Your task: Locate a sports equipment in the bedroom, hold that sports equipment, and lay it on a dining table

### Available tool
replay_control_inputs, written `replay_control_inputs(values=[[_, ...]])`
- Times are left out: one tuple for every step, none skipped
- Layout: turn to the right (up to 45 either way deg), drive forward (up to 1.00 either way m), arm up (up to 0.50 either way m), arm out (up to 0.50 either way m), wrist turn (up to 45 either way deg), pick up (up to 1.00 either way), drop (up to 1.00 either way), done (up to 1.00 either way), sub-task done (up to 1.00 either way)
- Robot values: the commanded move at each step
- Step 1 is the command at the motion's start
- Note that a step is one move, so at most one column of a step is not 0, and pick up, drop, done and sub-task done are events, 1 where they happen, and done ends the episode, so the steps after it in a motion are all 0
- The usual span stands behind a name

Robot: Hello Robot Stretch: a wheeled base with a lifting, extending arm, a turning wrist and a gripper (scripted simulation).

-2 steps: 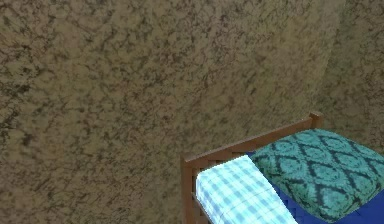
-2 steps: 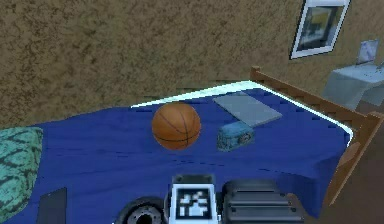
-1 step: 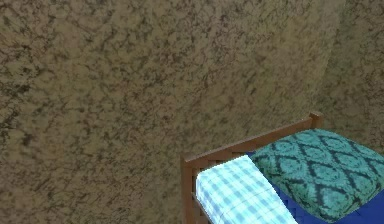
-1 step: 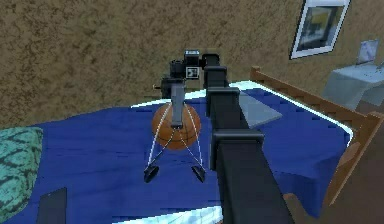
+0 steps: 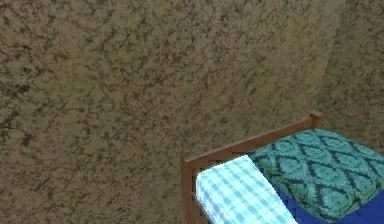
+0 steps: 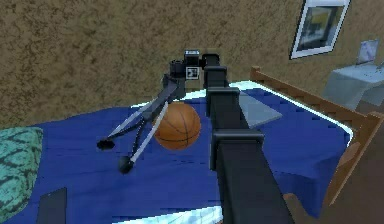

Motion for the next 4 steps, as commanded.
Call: replay_control_inputs(values=[[0.0,0.0,0.0,0.0,45.0,0.0,0.0,0.0,0.0],[0.0,0.0,0.0,0.0,45.0,0.0,0.0,0.0,0.0],[0.0,0.0,0.0,0.0,33.0,0.0,0.0,0.0,0.0],[0.0,0.0,-0.2,0.0,0.0,0.0,0.0,0.0,0.0]])
